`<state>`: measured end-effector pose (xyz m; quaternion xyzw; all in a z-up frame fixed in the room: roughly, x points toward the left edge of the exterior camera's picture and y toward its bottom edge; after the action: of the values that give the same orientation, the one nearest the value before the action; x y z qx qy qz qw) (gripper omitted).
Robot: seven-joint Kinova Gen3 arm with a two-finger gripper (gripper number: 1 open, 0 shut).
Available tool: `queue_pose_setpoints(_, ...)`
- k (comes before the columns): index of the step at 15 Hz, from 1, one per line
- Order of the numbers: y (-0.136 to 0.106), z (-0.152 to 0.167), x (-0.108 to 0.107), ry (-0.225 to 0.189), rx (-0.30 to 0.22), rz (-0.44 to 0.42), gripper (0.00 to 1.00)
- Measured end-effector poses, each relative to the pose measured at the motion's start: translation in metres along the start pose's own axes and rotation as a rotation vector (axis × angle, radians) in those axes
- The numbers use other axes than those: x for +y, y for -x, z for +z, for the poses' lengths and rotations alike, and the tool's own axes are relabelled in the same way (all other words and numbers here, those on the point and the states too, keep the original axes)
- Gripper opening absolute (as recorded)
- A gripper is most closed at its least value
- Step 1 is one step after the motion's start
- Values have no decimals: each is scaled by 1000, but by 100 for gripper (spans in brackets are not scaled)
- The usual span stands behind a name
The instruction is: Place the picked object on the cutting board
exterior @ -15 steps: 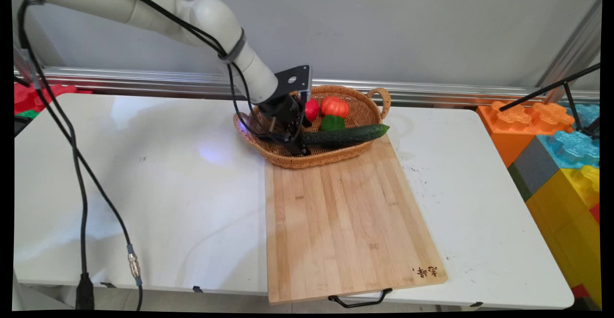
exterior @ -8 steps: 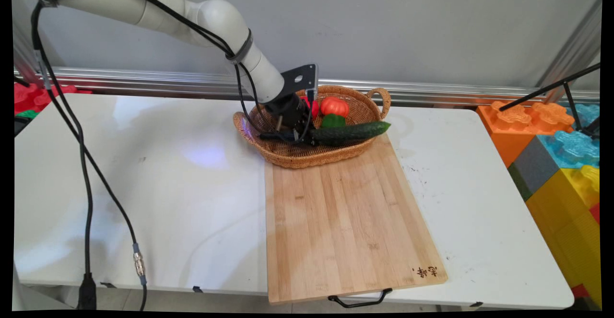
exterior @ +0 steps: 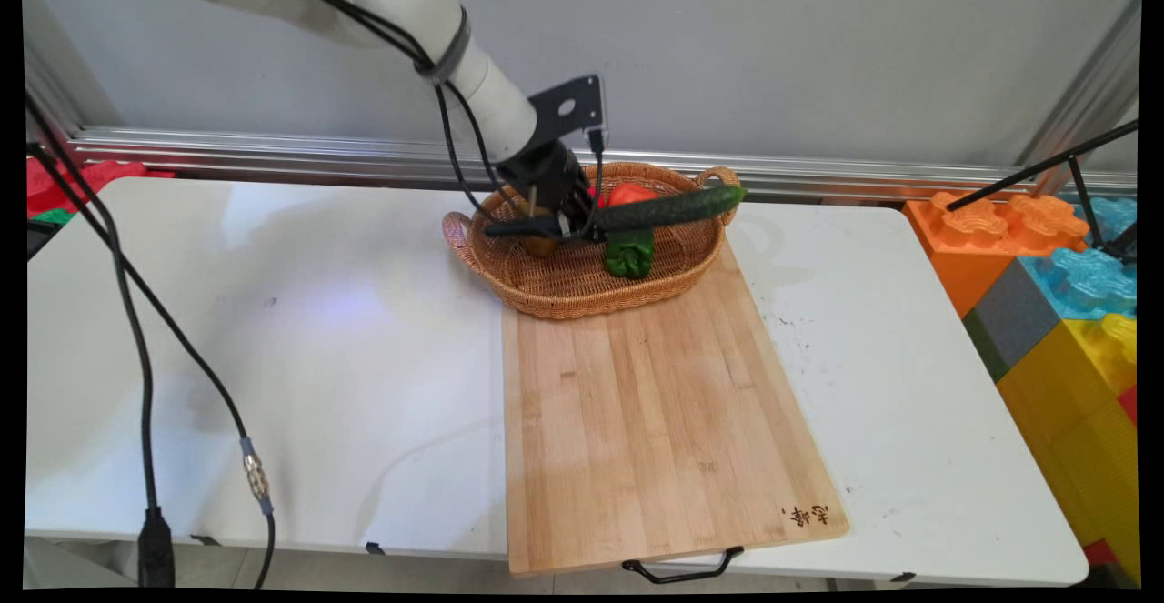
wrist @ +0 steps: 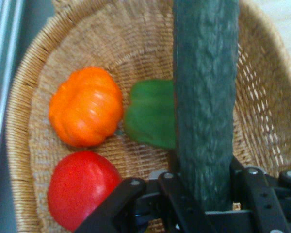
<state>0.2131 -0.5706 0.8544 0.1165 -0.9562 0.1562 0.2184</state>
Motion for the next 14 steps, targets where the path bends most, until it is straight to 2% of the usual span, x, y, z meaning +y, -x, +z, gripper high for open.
queue_pose_setpoints(3,-21,-22,8,-24,8,-18,0)
queue_pose_setpoints(7,-53,-42,28,-5,43,-40,0)
queue_pose_setpoints(11,-84,-58,62,73,68,-96,0)
queue_pose_setpoints(14,-94,-63,90,146,49,-179,0)
